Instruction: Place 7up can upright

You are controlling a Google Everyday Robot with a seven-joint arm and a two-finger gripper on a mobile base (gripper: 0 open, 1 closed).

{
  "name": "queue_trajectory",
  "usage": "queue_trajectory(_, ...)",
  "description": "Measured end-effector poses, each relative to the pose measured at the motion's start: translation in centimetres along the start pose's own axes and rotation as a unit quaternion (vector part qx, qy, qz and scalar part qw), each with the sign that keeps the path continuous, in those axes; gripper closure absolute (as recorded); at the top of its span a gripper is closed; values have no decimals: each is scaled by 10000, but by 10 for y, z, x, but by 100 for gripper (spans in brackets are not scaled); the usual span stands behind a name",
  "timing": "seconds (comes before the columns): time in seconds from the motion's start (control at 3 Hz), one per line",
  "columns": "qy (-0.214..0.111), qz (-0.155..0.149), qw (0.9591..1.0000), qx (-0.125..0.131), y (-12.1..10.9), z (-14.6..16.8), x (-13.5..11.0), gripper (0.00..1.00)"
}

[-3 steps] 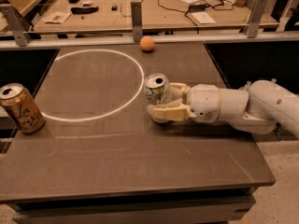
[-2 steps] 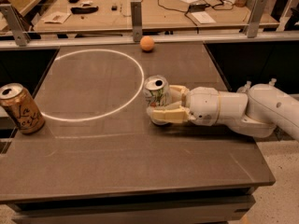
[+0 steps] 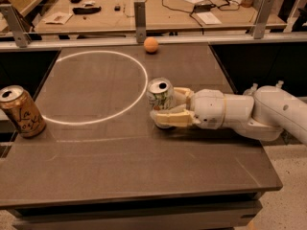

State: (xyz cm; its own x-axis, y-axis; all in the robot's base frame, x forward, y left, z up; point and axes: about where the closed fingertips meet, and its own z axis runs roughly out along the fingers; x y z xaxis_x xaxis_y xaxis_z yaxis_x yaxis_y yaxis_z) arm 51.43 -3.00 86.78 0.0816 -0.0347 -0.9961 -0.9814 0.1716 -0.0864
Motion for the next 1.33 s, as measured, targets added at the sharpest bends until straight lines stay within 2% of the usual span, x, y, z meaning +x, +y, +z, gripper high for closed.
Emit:
queue_trajectory(0.67, 97, -155, 9998, 26, -5, -4, -4, 13)
queue_trajectory(1.0, -28, -61, 9999, 77, -3, -5, -3, 0)
queue_trajectory(1.33, -127, 7, 9999, 71, 0, -3, -3, 0)
